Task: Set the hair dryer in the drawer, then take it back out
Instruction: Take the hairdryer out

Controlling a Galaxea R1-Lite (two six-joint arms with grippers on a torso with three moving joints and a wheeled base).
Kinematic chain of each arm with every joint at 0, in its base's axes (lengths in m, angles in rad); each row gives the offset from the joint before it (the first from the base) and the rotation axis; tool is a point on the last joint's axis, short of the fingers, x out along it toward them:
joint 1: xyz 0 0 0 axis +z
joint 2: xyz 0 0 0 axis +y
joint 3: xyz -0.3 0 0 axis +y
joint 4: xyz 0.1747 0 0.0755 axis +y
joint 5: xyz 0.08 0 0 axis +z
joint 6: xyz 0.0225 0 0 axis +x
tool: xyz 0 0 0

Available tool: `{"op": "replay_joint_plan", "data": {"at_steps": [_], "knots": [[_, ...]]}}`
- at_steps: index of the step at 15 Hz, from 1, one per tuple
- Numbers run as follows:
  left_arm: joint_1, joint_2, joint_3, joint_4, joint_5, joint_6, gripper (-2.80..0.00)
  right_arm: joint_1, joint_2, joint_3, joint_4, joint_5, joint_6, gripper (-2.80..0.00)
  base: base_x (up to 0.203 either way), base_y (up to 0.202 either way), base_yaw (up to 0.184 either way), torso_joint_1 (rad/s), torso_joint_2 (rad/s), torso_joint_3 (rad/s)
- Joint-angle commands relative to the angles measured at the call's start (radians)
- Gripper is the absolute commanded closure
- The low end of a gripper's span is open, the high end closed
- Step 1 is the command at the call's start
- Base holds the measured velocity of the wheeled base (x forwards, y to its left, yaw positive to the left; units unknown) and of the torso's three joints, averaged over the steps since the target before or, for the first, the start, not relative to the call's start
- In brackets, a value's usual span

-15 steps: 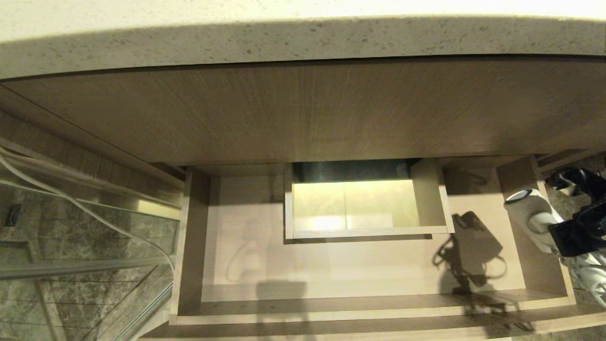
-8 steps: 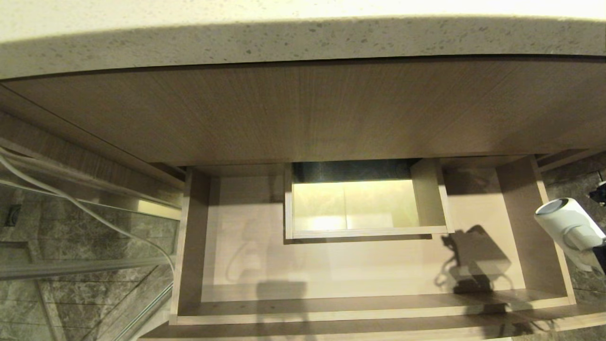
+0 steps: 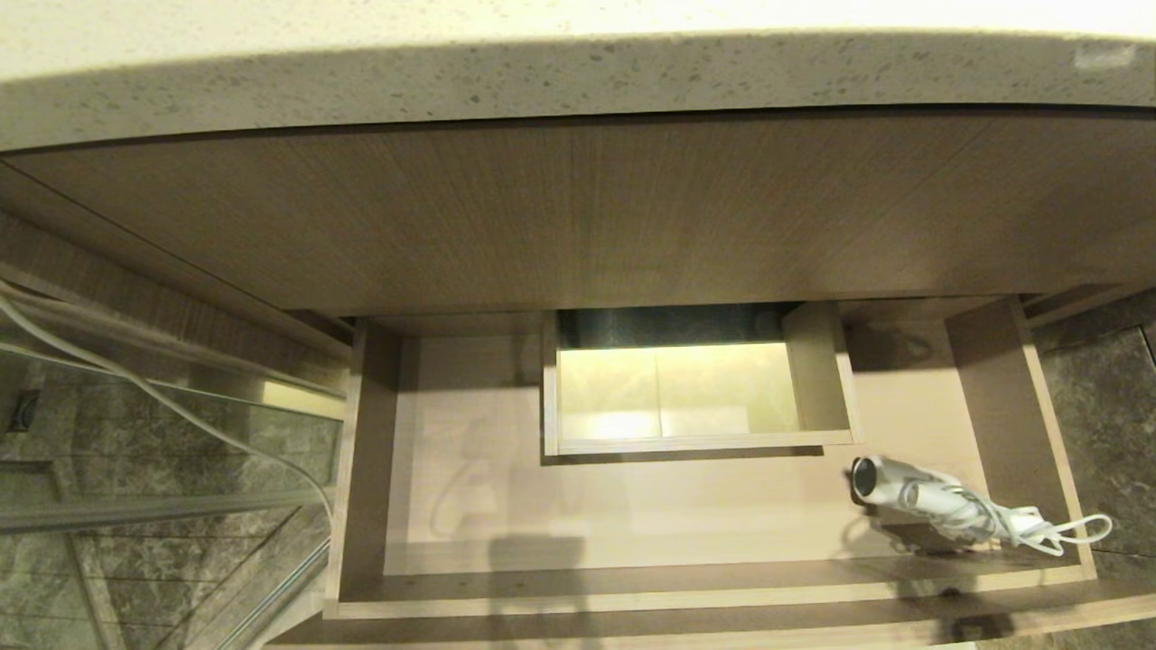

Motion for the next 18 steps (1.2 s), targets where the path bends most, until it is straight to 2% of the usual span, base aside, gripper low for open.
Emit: {"op": "replay_joint_plan", "data": {"at_steps": [1,4,9,11,15,18], "knots": [[0.0,0.0,0.04,-0.002,0.0,0.0,0.0,0.002,-0.087,0.035,0.037,0.002,-0.004,0.0,0.0,0.0,0.0,0.0,0.0,0.0],[0.0,0.0,0.04,-0.002,0.0,-0.001,0.0,0.017,-0.123,0.037,0.087,0.027,-0.01,0.0,0.0,0.0,0.0,0.0,0.0,0.0],[0.0,0.0,0.04,-0.002,0.0,-0.001,0.0,0.023,-0.038,-0.002,0.078,-0.003,-0.038,0.0,0.0,0.0,0.0,0.0,0.0,0.0],[0.0,0.0,0.04,-0.001,0.0,0.0,0.0,0.023,-0.005,0.005,0.073,-0.058,-0.099,0.0,0.0,0.0,0.0,0.0,0.0,0.0],[0.0,0.0,0.04,-0.001,0.0,0.0,0.0,0.023,0.045,0.018,0.073,-0.065,-0.176,0.0,0.0,0.0,0.0,0.0,0.0,0.0],[0.0,0.0,0.04,-0.001,0.0,0.0,0.0,0.024,0.151,-0.006,0.037,-0.064,-0.193,0.0,0.0,0.0,0.0,0.0,0.0,0.0]]}}
